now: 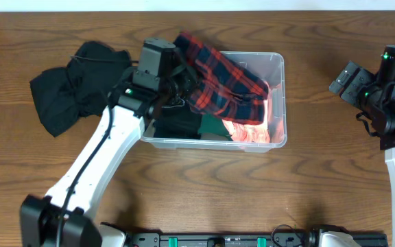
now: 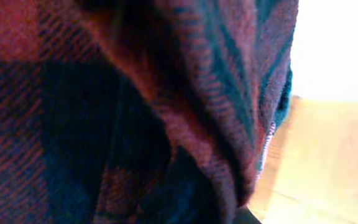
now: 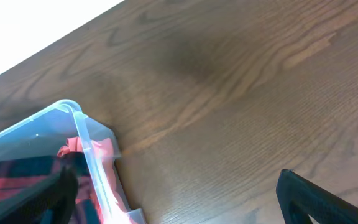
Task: Pack container
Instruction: 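Lift the plaid shirt and lay it into the bin with the left gripper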
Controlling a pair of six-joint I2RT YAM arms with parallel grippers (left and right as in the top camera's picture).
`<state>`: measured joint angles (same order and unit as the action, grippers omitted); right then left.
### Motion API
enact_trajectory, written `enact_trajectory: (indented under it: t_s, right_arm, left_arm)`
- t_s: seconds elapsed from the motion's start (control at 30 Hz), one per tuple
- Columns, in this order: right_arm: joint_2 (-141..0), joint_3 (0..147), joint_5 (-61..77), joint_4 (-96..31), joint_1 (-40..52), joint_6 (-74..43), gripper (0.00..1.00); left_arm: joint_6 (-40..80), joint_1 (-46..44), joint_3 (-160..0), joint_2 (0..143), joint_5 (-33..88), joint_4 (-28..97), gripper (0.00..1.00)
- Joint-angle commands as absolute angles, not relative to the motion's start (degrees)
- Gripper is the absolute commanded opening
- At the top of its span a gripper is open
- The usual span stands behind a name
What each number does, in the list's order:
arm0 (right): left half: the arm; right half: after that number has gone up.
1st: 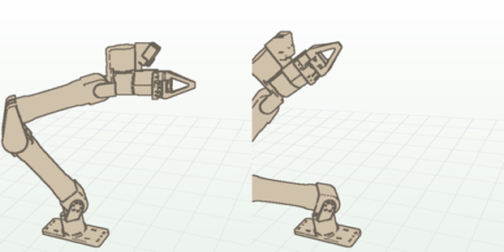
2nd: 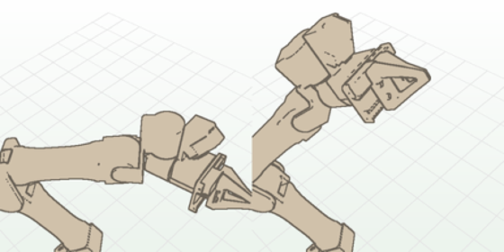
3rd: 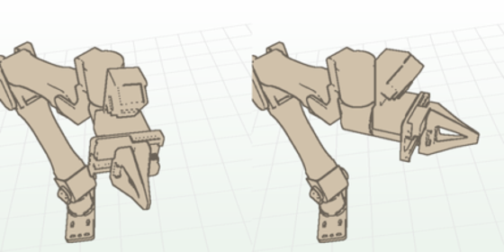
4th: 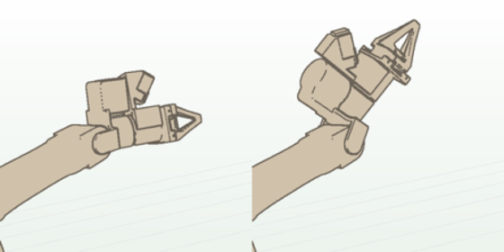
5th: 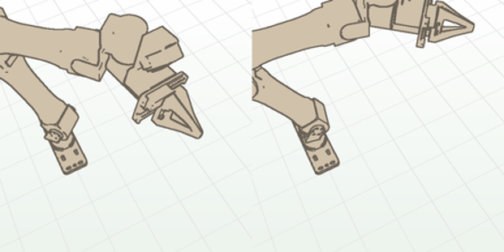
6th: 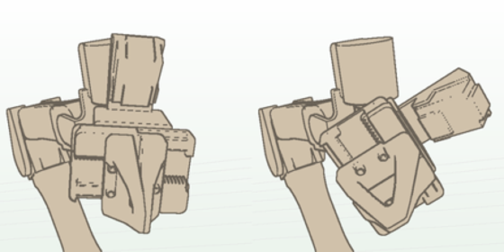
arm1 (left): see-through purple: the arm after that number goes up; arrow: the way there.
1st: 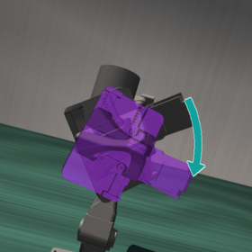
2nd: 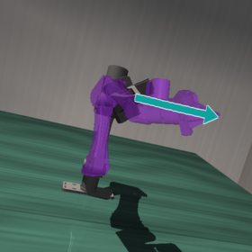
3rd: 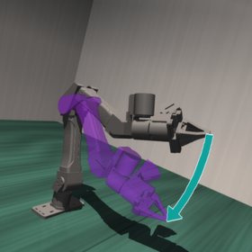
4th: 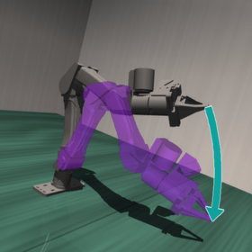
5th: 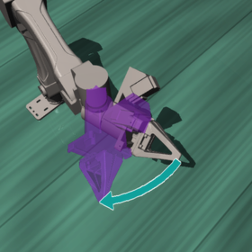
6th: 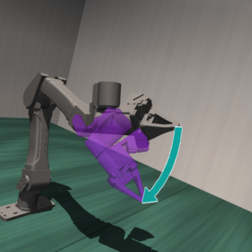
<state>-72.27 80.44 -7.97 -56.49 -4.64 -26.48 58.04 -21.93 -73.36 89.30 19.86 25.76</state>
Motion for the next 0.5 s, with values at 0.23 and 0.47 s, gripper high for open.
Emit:
enact_trajectory:
  t_s: [0.23,0.47]
  right_arm:
    - [-72.12,80.88,-8.56,-56.62,-4.97,-26.26,0.99]
    - [-72.12,80.88,-8.58,-56.60,-4.95,-26.28,0.99]
  left_arm:
    - [54.00,-22.15,-73.56,90.21,8.93,38.39,0.28]
    - [44.03,-19.09,-73.58,88.44,8.27,45.04,0.66]
